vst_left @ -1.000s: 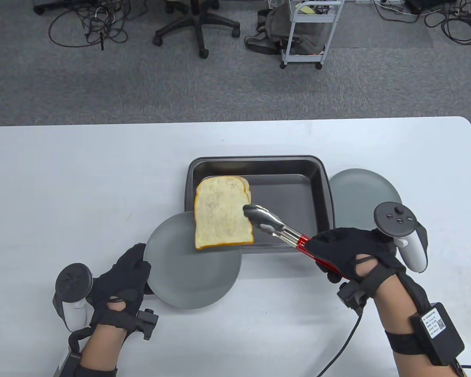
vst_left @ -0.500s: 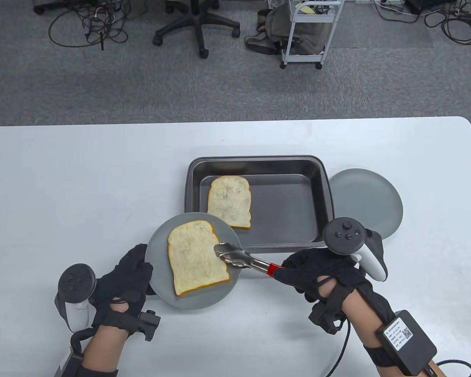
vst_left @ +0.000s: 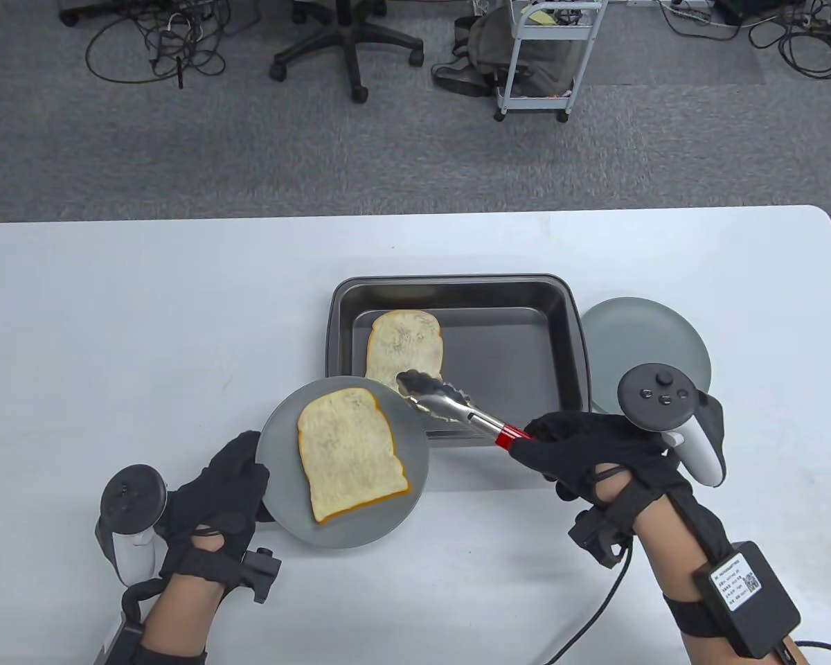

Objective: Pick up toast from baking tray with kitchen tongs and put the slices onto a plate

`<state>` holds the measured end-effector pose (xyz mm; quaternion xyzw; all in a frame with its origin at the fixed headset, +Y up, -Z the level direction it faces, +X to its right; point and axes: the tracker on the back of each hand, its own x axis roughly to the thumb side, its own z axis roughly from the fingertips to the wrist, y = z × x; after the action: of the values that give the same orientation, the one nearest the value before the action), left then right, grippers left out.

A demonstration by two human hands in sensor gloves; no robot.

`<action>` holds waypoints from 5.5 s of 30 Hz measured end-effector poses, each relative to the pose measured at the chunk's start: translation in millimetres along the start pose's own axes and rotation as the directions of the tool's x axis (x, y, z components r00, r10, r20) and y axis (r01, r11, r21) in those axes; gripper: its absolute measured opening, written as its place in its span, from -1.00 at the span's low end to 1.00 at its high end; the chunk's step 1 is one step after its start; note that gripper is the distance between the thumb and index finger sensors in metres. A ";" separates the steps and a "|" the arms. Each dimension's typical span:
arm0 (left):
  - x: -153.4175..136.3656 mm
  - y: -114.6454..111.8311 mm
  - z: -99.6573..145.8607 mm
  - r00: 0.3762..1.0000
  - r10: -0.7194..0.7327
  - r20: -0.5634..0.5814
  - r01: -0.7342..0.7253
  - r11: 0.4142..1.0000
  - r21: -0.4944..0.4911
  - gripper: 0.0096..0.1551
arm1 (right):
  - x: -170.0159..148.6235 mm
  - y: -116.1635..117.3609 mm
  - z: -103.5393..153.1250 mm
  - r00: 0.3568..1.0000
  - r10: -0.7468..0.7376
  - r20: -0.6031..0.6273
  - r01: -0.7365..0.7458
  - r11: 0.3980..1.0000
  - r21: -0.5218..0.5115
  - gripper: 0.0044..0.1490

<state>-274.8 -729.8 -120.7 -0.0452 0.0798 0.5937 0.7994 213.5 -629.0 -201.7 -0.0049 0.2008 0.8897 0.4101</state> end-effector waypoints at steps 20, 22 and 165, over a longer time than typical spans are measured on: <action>0.9 4.3 0.9 1.000 0.008 0.013 -0.008 1.000 0.007 -0.34 | -17.2 19.9 -103.1 0.932 0.232 -0.278 -0.272 0.955 -0.114 0.10; 1.0 4.3 0.8 1.000 0.007 0.014 -0.007 1.000 0.004 -0.34 | -15.8 25.0 -108.8 0.934 0.235 -0.271 -0.271 0.957 -0.104 0.12; 3.7 2.1 4.3 0.999 0.018 0.041 -0.018 1.000 0.014 -0.32 | -146.7 -52.8 -54.3 0.698 0.303 -0.649 -0.558 0.798 -0.227 0.10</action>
<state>-275.4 -724.9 -117.2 -0.0267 0.0683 0.6010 0.7959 341.0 -724.6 -244.8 -0.3137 0.1213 0.9372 0.0921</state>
